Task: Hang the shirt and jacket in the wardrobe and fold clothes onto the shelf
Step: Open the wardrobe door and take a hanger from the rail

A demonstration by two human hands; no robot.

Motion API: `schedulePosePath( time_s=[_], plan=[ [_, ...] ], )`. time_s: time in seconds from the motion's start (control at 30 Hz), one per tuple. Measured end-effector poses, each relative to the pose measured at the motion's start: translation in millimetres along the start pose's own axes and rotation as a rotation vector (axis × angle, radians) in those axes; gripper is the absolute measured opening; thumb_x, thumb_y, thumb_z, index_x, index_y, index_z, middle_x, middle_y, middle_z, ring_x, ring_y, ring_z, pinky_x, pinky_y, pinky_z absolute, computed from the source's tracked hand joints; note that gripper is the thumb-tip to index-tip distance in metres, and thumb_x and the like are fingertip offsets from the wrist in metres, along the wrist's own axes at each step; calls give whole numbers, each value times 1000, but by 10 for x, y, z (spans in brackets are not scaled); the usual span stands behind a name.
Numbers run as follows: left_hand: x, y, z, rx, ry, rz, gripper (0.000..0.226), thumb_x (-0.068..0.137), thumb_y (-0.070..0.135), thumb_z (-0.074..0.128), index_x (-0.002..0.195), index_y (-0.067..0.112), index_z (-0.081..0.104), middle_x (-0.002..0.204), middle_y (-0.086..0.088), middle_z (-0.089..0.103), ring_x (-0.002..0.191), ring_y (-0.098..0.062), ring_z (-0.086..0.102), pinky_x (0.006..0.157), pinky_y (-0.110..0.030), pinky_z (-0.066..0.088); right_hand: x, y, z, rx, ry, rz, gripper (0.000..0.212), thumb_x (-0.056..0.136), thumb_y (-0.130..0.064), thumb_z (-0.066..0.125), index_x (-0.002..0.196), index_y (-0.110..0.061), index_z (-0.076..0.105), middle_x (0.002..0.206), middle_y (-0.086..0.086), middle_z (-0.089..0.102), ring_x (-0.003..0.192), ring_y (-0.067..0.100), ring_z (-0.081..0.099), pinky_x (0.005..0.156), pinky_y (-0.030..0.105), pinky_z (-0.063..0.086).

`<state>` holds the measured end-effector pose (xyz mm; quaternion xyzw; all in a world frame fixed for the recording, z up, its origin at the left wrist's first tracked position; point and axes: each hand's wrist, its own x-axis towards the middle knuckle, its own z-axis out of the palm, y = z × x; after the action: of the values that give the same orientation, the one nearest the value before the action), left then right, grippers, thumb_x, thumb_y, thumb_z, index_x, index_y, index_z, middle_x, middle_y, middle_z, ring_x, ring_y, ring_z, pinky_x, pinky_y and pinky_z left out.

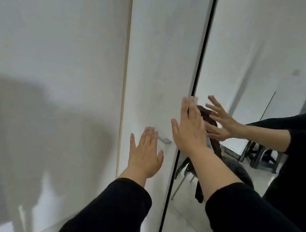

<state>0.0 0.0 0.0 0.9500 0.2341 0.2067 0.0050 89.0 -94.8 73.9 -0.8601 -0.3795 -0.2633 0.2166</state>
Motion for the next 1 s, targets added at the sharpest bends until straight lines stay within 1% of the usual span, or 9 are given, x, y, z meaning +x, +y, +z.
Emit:
schedulePosePath(
  time_s=[0.1, 0.2, 0.33, 0.43, 0.57, 0.73, 0.83, 0.93, 1.0],
  plan=[
    [260, 104, 126, 30, -44, 5, 67, 100, 44, 18, 151, 13, -12, 159, -1, -19, 146, -17, -19, 116, -55, -10, 238, 67, 77, 37, 38, -23, 72, 101, -36, 32, 152, -16, -15, 159, 9, -21, 149, 26, -4, 121, 43, 12],
    [445, 167, 191, 39, -74, 29, 68, 100, 44, 17, 150, 12, -16, 158, -1, -23, 145, -16, -22, 116, -54, -11, 402, 65, 136, 222, 31, 5, 73, 101, -29, 36, 151, -17, -15, 159, 9, -21, 149, 26, -4, 120, 39, 13],
    [664, 195, 215, -1, -89, 100, 69, 100, 43, 20, 150, 13, -18, 158, -1, -23, 145, -16, -22, 115, -55, -8, 530, -20, 136, 443, 117, 108, 69, 99, -12, 38, 154, -14, -2, 162, 5, -1, 149, 22, 0, 119, 34, 11],
    [773, 250, 197, 1, -57, 182, 68, 101, 41, 21, 151, 15, -16, 160, 0, -19, 146, -16, -18, 115, -58, -1, 642, -131, 44, 621, 184, 278, 72, 90, 1, 39, 153, -13, 10, 160, 2, 13, 148, 19, 9, 117, 30, 14],
    [754, 299, 67, -24, -40, 207, 66, 102, 36, 20, 151, 13, -17, 159, -1, -21, 147, -16, -17, 116, -57, 1, 752, -137, -94, 688, 156, 396, 67, 90, -3, 41, 152, -16, 20, 155, 3, 26, 140, 21, 30, 113, 38, 31],
    [593, 164, -148, -19, -6, 221, 73, 101, 33, 26, 147, 11, -26, 156, -1, -29, 147, -16, -17, 118, -56, 5, 764, -226, -188, 757, 108, 386, 50, 88, -10, 40, 136, -19, 51, 133, 2, 53, 119, 21, 52, 101, 37, 45],
    [505, 34, -342, -13, 56, 258, 74, 100, 31, 29, 148, 12, -25, 156, 0, -30, 147, -15, -16, 118, -55, 4, 715, -334, -243, 801, 60, 380, 47, 86, -11, 37, 127, -20, 59, 122, 0, 61, 112, 19, 57, 100, 40, 46],
    [418, -130, -503, 20, 111, 248, 75, 100, 31, 30, 148, 10, -23, 156, -3, -30, 147, -16, -16, 119, -54, 6, 621, -514, -345, 817, 8, 314, 43, 90, -9, 35, 120, -20, 64, 116, -1, 64, 111, 18, 58, 100, 35, 44],
    [341, -277, -579, 41, 141, 213, 76, 99, 31, 30, 147, 8, -24, 156, -5, -30, 147, -17, -15, 119, -53, 7, 550, -672, -386, 845, -28, 281, 42, 94, -10, 34, 125, -19, 62, 117, -4, 63, 114, 15, 54, 99, 28, 40]
  ],
)
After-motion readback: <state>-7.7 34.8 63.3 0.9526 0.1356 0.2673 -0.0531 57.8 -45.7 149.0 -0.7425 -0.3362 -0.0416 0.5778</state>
